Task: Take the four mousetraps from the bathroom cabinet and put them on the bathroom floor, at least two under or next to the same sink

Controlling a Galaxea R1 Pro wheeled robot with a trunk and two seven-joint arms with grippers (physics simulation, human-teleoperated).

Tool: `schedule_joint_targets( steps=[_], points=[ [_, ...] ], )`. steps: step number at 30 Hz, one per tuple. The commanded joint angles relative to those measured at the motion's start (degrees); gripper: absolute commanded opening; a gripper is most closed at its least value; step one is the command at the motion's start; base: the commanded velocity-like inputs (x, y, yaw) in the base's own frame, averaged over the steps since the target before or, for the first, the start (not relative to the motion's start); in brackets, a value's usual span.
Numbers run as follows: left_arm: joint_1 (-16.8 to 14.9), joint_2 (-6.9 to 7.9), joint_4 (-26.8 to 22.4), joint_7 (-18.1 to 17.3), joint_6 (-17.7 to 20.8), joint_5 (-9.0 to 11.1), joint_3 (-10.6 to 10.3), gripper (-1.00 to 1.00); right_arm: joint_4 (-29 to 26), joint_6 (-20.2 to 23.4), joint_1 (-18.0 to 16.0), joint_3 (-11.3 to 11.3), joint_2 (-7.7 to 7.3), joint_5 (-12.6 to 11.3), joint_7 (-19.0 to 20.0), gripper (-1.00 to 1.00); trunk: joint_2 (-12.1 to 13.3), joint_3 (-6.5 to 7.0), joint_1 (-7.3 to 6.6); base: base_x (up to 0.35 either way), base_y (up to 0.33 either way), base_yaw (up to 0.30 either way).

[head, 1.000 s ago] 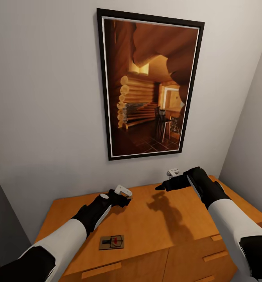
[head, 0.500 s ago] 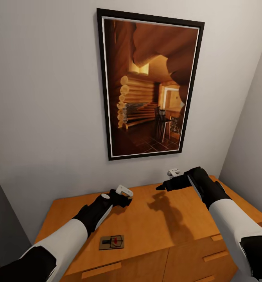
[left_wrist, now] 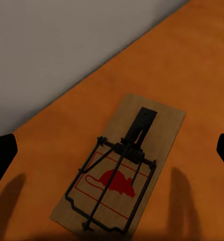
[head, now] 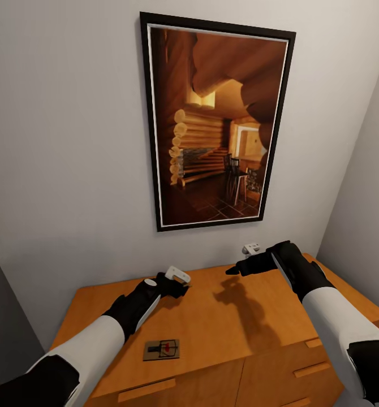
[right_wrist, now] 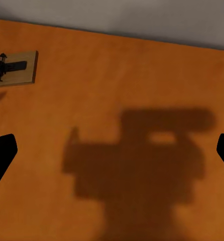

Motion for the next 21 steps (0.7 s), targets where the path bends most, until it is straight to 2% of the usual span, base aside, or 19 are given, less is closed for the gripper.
schedule_joint_targets(
  steps=[1, 12, 21],
  points=[
    [-0.06, 0.04, -0.08, -0.06, 0.32, 0.10, -0.10, 1.00, -0.08, 0.04, -0.05, 0.10, -0.04, 0.60, 0.50, 1.00, -0.07, -0.09, 0.01, 0.000, 0.000, 0.000],
    [-0.04, 1.40, 0.29, -0.04, -0.56, 0.57, 0.70, 1.00, -0.07, 0.04, -0.05, 0.10, -0.04, 0.60, 0.50, 1.00, -0.07, -0.09, 0.01, 0.000, 0.000, 0.000],
    [0.05, 1.44, 1.10, -0.04, -1.63, 0.63, 1.35, 1.00, -0.07, 0.04, -0.05, 0.11, -0.04, 0.60, 0.48, 1.00, -0.07, -0.09, 0.01, 0.000, 0.000, 0.000]
  ],
)
